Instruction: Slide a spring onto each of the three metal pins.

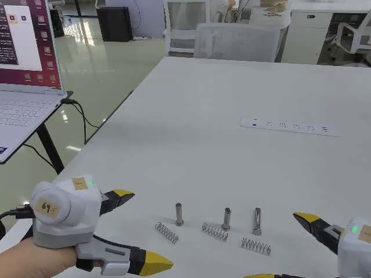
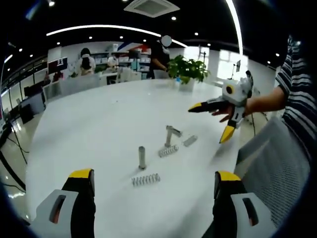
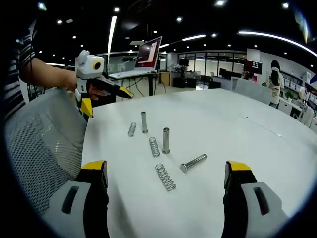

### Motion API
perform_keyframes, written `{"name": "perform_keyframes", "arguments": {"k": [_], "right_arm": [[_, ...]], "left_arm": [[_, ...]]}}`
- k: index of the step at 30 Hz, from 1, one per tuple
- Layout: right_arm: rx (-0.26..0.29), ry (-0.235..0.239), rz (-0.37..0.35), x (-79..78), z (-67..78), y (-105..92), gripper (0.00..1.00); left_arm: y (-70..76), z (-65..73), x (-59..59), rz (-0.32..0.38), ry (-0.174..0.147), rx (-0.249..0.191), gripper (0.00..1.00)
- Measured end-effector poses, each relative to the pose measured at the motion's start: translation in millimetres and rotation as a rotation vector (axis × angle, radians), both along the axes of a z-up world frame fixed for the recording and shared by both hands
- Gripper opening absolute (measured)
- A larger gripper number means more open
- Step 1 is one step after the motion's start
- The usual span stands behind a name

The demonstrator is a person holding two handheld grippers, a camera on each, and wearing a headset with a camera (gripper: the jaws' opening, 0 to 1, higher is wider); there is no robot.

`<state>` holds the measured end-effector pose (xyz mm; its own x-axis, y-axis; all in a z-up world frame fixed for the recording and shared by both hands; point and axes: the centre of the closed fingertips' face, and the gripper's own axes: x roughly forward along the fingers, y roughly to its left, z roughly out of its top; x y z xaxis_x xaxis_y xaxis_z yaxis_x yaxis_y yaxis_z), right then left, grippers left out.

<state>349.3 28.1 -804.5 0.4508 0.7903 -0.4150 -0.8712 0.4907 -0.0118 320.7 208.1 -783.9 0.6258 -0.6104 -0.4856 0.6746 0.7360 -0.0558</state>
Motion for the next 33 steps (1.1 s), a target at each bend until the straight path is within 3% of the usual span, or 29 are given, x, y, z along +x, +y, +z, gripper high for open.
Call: {"name": "perform_keyframes", "arguments": {"k": [33], "right_arm": [[-0.024,-0.007,0.027,-3.6,-2.2,3.3,0.97]], "left_arm": [[0.8,0.3,-0.7,0.001,0.006,0.005,0.98]]}}
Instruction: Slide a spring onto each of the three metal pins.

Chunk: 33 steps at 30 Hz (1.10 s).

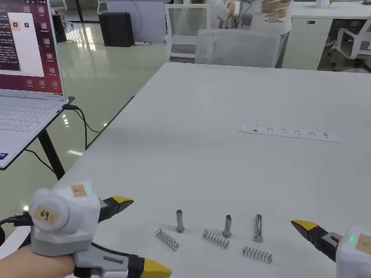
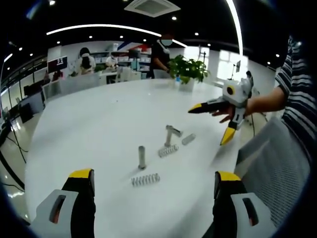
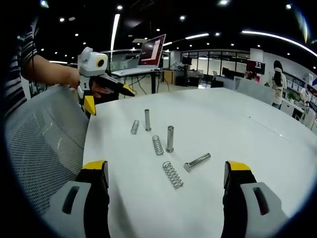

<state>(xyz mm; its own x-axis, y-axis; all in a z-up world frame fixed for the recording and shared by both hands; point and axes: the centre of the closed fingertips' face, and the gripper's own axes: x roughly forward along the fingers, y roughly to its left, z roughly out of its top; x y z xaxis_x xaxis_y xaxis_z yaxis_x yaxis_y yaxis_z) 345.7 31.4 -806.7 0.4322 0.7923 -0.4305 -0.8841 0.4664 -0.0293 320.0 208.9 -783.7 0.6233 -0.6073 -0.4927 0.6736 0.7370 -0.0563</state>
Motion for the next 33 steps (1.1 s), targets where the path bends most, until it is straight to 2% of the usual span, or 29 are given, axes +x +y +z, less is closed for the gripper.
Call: {"name": "perform_keyframes", "arguments": {"k": [4,6,33], "right_arm": [[-0.003,0.000,0.001,0.3,-0.2,-0.2,0.97],[-0.001,0.000,0.000,0.5,0.2,-0.1,0.97],[-0.015,0.008,-0.003,2.0,-4.1,-3.6,0.96]], "left_arm": [[-1.3,0.5,0.1,-0.002,0.005,-0.005,0.98],[-2.0,2.5,1.0,-0.003,-0.003,-0.012,0.98],[-1.6,1.2,0.0,-0.001,0.001,-0.009,0.98]]}}
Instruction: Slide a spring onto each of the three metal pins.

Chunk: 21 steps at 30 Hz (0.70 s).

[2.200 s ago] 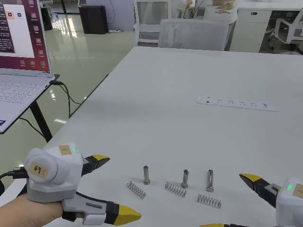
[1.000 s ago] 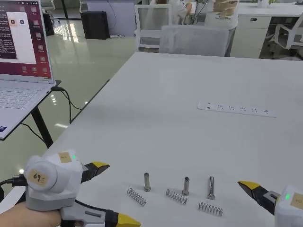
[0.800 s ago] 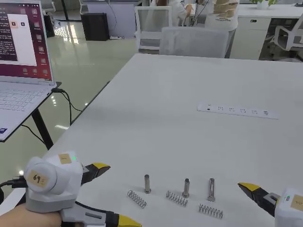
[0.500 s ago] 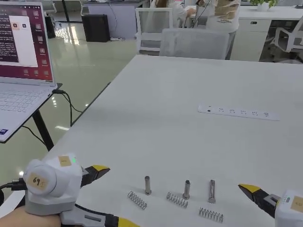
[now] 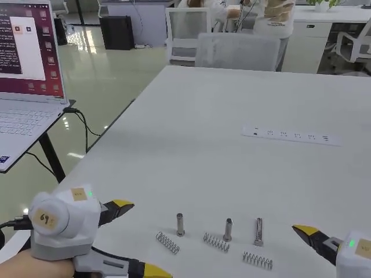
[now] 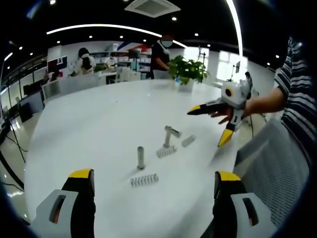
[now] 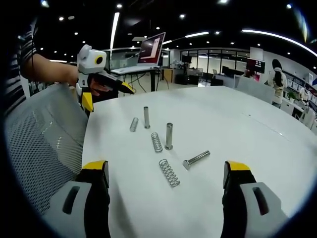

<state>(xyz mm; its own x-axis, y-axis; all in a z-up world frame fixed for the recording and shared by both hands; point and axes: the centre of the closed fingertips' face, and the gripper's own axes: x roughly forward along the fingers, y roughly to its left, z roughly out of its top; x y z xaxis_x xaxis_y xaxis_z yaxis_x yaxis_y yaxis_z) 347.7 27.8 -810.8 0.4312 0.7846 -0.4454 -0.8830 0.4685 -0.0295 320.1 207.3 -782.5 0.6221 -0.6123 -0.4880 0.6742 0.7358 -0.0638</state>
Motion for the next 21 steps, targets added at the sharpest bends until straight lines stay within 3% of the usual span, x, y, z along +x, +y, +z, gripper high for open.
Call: {"name": "perform_keyframes", "arguments": {"k": [21], "right_arm": [[0.001,0.004,0.028,-1.6,0.2,12.9,0.94]], "left_arm": [[2.5,-2.9,-0.2,0.003,0.004,0.003,0.98]]}}
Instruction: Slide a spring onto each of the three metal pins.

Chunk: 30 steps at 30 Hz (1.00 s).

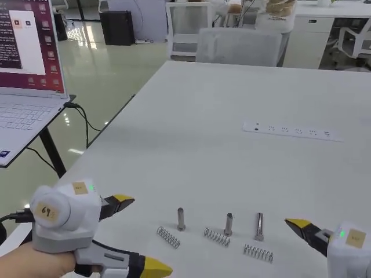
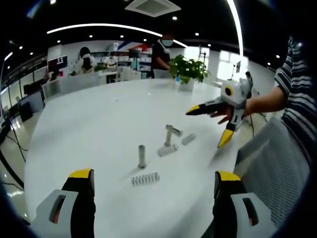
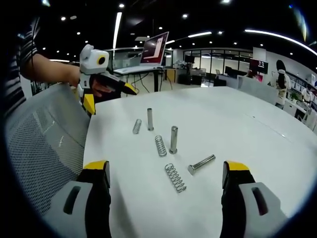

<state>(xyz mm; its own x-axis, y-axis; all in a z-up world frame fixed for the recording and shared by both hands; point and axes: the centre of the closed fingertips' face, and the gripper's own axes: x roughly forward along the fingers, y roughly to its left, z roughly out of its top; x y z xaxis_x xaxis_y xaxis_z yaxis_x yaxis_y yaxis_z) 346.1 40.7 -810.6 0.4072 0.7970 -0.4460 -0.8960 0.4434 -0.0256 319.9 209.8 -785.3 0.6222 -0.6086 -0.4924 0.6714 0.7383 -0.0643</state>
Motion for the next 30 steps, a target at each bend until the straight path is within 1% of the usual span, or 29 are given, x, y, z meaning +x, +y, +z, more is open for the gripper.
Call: {"name": "perform_keyframes", "arguments": {"k": [5,10,13,17,20,22,25,26,29,30], "right_arm": [[0.003,0.012,-0.016,6.3,1.8,0.0,0.93],[0.037,0.032,-0.061,20.0,9.9,-0.7,0.90],[0.027,0.025,-0.076,27.7,12.3,-1.6,0.87],[0.021,0.029,-0.104,39.0,16.1,-4.2,0.83],[0.017,0.035,-0.117,46.0,18.0,-6.7,0.79],[0.009,0.039,-0.140,54.0,18.5,-10.4,0.75],[0.007,0.088,-0.165,62.3,18.0,-13.6,0.67],[0.007,0.106,-0.181,66.5,18.0,-15.1,0.65],[0.012,0.137,-0.227,77.9,18.0,-18.1,0.58],[0.015,0.162,-0.244,80.9,16.9,-18.9,0.54]], "left_arm": [[-0.2,-1.2,-1.0,0.001,0.003,0.000,0.98],[-0.5,-1.8,-0.9,0.002,0.004,-0.002,0.98],[-0.7,-2.0,-0.8,0.001,0.004,-0.002,0.98],[0.9,-1.8,-0.1,0.006,0.004,-0.006,0.98],[1.1,-2.0,-0.2,0.007,0.005,-0.003,0.98],[0.8,-1.9,-0.3,0.006,0.005,-0.005,0.98],[1.2,-2.6,-0.5,0.005,0.008,-0.004,0.98],[1.0,-2.7,-0.7,0.005,0.009,-0.005,0.98],[0.8,-2.4,-0.5,0.006,0.009,-0.008,0.98],[0.7,-2.4,-0.6,0.006,0.009,-0.008,0.98]]}}
